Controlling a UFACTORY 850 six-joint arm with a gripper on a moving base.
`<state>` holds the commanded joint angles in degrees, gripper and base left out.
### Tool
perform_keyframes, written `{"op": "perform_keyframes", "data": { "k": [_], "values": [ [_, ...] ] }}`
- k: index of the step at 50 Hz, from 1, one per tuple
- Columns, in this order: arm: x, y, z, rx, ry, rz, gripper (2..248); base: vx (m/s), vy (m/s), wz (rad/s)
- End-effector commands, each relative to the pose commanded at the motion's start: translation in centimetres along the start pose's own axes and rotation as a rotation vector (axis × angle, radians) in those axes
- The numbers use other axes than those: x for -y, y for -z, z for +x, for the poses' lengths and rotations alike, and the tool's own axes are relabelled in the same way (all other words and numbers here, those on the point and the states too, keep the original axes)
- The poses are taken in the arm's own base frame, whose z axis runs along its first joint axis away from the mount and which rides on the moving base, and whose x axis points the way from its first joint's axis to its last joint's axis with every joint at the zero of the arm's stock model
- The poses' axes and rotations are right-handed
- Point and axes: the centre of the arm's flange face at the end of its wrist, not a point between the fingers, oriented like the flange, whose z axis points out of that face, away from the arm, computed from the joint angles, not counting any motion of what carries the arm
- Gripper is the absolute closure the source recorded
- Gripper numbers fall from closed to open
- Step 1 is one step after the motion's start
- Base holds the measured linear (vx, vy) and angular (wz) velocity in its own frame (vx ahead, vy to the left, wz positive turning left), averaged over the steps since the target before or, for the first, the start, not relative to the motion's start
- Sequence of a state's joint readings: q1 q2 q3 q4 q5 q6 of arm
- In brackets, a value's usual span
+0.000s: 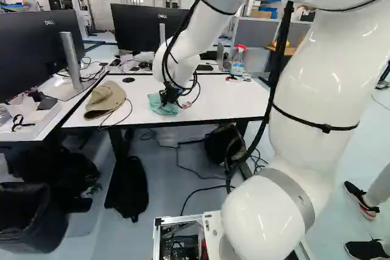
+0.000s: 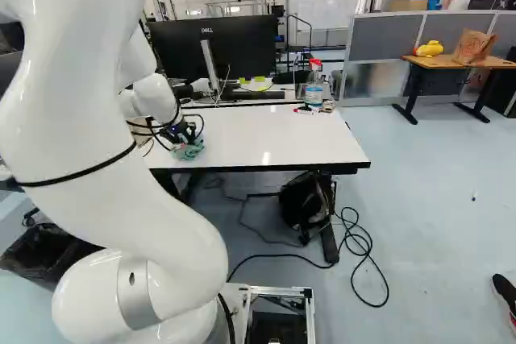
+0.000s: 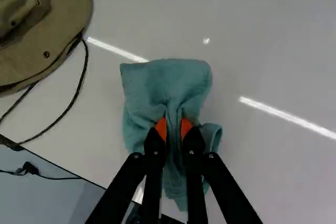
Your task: Clean the table with the green towel
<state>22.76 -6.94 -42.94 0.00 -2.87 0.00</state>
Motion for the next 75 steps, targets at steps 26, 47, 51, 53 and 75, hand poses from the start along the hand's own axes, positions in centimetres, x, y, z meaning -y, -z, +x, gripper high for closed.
{"op": "perform_keyframes", "data": {
  "k": [26,47,51,53,75],
  "values": [
    [-3.6,1.1,-1.7,0.005,-0.068,-0.044,200,0.000,0.000,0.000],
    [-5.6,-0.3,0.4,-0.002,-0.099,-0.064,200,0.000,0.000,0.000],
    [-5.5,-0.7,1.1,-0.004,-0.095,-0.062,200,0.000,0.000,0.000],
    [-5.3,-0.9,1.4,-0.005,-0.092,-0.060,200,0.000,0.000,0.000],
    [-2.7,-2.6,3.8,-0.015,-0.044,-0.029,200,0.000,0.000,0.000]
  ]
}}
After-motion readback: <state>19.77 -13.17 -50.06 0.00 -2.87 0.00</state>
